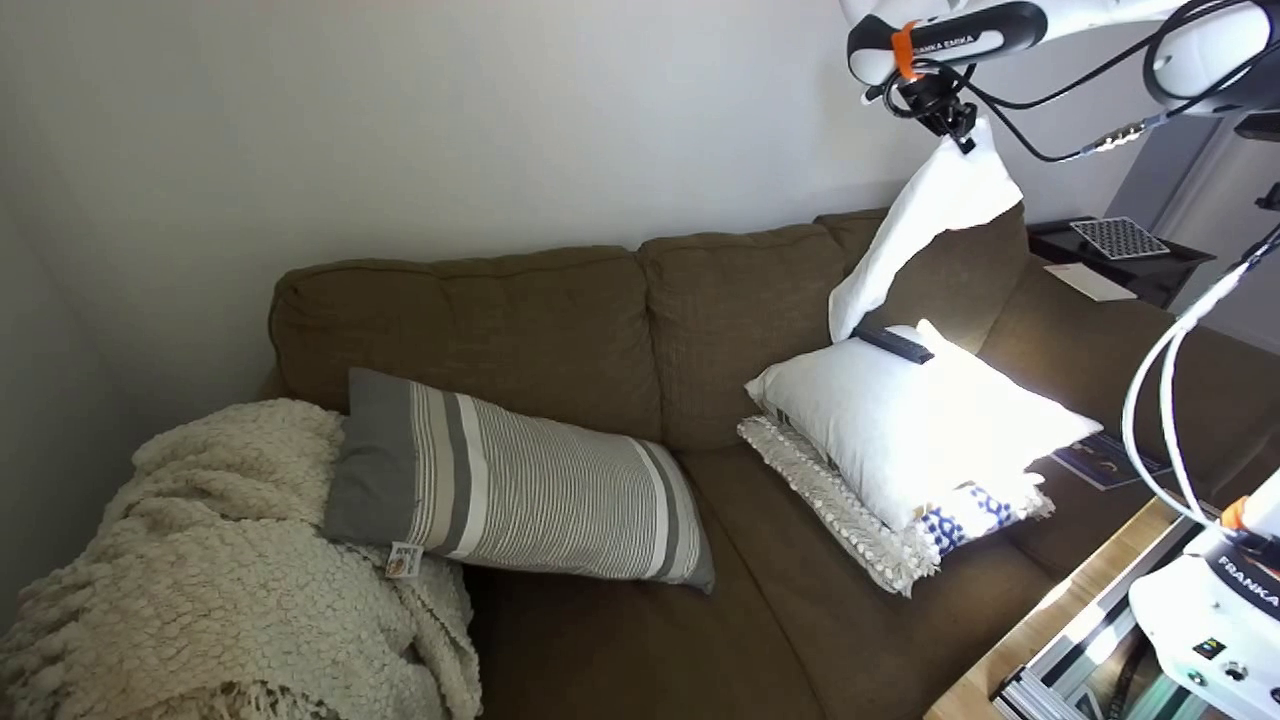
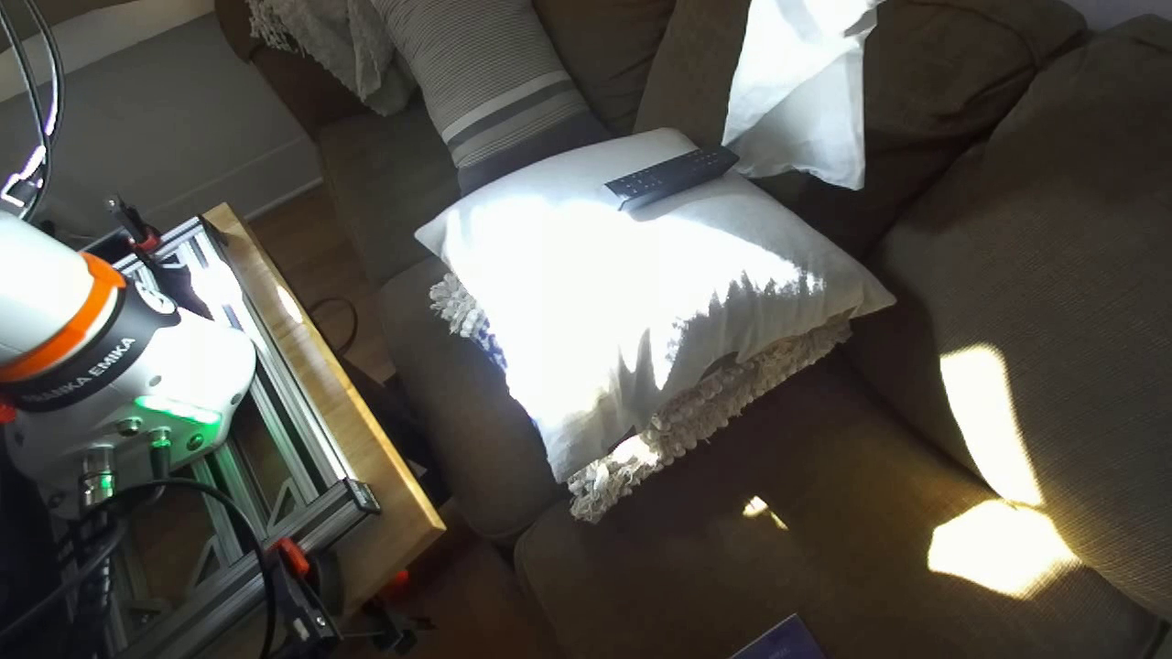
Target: Put the black remote on the white pillow and then cover it with the white cloth
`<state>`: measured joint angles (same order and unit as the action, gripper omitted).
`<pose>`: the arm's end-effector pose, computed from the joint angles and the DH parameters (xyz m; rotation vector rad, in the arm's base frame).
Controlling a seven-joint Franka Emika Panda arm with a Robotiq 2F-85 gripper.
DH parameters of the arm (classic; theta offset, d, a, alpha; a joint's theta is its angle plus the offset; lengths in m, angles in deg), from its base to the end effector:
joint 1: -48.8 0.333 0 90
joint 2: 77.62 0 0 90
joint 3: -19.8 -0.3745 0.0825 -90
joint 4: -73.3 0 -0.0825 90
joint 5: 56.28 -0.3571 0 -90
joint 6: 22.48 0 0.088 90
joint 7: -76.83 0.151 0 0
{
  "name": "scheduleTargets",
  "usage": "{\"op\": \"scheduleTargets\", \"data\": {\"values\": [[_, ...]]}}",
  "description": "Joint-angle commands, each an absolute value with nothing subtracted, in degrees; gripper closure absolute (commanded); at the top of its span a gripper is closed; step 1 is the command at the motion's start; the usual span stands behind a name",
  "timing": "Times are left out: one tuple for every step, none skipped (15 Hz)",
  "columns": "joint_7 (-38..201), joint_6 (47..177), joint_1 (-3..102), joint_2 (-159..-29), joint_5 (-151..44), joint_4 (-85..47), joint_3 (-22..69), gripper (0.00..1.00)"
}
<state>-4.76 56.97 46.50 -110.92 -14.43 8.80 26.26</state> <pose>0.6613 -0.1893 0.5130 2.0909 1.5238 -1.0667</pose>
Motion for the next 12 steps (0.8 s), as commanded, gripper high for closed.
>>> {"op": "scheduleTargets", "data": {"values": [[-8.18,55.19,45.30,-106.25,-13.53,5.17,25.53,0.99],[-9.42,54.50,45.01,-105.62,-13.45,5.41,25.62,0.99],[-10.34,53.94,44.80,-104.71,-13.19,5.22,25.76,0.99],[-11.35,53.17,44.77,-103.92,-11.92,5.25,26.22,0.99],[-12.03,52.61,44.70,-103.07,-10.38,5.05,26.62,0.99],[-13.29,51.89,44.35,-102.17,-9.54,5.35,26.66,0.99],[-14.24,51.50,43.89,-101.56,-9.07,5.60,26.68,0.99],[-15.43,50.66,43.52,-101.06,-8.80,6.16,26.69,0.99],[-16.51,50.10,43.13,-100.60,-8.82,6.31,26.63,0.99],[-17.67,49.33,42.86,-100.42,-8.80,6.34,26.61,0.99],[-18.39,48.57,42.69,-100.45,-8.57,6.23,26.70,0.99],[-18.92,47.29,42.69,-100.98,-7.95,6.29,26.90,0.99]]}}
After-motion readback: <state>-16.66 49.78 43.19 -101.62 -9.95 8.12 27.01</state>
